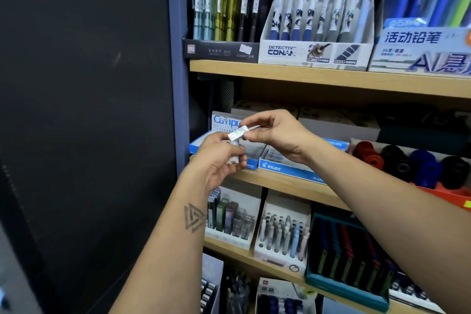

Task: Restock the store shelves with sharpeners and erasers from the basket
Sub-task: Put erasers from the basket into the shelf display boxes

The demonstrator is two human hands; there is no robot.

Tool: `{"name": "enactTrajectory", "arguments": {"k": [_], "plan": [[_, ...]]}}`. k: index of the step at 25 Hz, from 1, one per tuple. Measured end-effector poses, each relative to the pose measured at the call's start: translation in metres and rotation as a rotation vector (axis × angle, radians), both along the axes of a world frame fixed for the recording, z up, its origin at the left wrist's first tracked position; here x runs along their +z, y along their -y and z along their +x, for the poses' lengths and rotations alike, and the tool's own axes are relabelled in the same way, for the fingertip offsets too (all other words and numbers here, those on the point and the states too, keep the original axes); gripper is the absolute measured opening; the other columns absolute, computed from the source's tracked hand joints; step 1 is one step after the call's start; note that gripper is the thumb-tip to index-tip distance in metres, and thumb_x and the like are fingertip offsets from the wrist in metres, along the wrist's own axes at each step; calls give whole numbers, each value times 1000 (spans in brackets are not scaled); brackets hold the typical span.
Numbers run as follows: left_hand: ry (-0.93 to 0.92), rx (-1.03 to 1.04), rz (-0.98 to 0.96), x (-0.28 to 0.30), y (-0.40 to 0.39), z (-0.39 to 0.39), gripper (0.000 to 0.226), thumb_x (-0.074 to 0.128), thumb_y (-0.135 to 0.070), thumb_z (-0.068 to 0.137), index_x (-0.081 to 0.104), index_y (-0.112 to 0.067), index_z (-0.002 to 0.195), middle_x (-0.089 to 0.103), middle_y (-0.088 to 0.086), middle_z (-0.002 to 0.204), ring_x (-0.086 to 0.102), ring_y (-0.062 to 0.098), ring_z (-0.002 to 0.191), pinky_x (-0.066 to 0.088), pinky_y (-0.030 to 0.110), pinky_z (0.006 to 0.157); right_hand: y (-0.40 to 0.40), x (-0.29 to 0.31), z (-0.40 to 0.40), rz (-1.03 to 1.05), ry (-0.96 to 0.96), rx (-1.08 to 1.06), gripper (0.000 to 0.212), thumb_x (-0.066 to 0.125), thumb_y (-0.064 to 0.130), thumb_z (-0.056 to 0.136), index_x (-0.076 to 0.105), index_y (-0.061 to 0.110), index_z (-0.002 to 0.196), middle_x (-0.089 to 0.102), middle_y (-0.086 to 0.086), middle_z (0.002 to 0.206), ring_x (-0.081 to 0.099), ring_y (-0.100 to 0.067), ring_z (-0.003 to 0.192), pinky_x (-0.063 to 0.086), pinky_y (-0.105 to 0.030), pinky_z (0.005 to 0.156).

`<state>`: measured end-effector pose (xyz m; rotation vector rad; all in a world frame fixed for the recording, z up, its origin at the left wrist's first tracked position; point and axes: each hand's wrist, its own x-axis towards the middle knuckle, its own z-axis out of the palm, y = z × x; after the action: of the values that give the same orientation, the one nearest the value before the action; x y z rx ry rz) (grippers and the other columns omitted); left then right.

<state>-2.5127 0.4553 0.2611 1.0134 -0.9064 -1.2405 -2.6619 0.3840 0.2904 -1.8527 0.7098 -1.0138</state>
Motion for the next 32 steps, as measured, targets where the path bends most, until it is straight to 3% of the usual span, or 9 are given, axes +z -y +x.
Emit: {"name": "enactTrajectory", "arguments": {"k": [3, 6, 12, 17, 23, 25, 28, 32], "plan": [[-143, -16, 28, 4, 2, -1, 30, 62, 4, 90, 60, 3, 120, 63, 16, 87, 58, 21, 59, 50, 24, 46, 0, 1, -19, -14, -23, -75, 27, 72, -17, 77, 72, 4, 93, 71, -13, 91, 68, -20, 82, 56, -29, 83], [-171, 2, 53, 5, 7, -12, 19, 69, -12, 92, 65, -1, 108, 66, 15, 86, 59, 18, 54, 46, 21, 41, -5, 2, -34, -28, -43, -122, 27, 73, -19, 74, 70, 1, 91, 71, -11, 88, 68, -18, 79, 58, -30, 79], [-223, 18, 9, 6, 12, -39, 8, 65, 3, 90, 63, 0, 97, 64, 14, 79, 60, 16, 50, 50, 19, 45, -11, 0, -52, 110, 45, -115, 33, 74, -17, 74, 70, 3, 99, 69, -22, 97, 69, -23, 87, 59, -32, 85], [-179, 77, -95, 6, 16, -58, 25, 66, 11, 87, 60, -1, 108, 66, 16, 87, 66, 22, 66, 59, 29, 59, -16, -2, -61, 442, 264, -107, 32, 67, -17, 80, 65, -3, 108, 73, -21, 93, 74, -27, 85, 61, -31, 78], [-93, 81, -175, 3, 14, -72, 33, 64, 21, 83, 56, -1, 106, 62, 14, 90, 70, 29, 67, 62, 34, 60, -15, -6, -66, 503, 384, -99, 29, 58, -18, 85, 67, 1, 106, 76, -15, 90, 75, -22, 81, 61, -29, 78], [-87, 51, -156, 4, 13, -73, 30, 63, 19, 85, 55, -3, 103, 62, 16, 91, 72, 31, 69, 61, 34, 59, -15, -6, -67, 502, 353, -93, 30, 56, -13, 90, 69, 7, 107, 76, -13, 93, 75, -21, 85, 61, -30, 77], [-82, 35, -92, 6, 10, -69, 24, 60, 16, 89, 55, -1, 105, 64, 18, 91, 73, 31, 69, 62, 36, 59, -10, -5, -69, 384, 156, -145, 31, 55, -7, 95, 68, 13, 114, 74, -11, 97, 72, -23, 89, 61, -30, 73], [-144, 162, -43, 7, 14, -51, 29, 57, 17, 90, 56, 3, 115, 60, 23, 101, 72, 32, 72, 62, 33, 58, 0, -3, -69, 252, -109, -387, 13, 67, -7, 89, 66, 0, 100, 69, -20, 95, 70, -24, 84, 61, -24, 65]]}}
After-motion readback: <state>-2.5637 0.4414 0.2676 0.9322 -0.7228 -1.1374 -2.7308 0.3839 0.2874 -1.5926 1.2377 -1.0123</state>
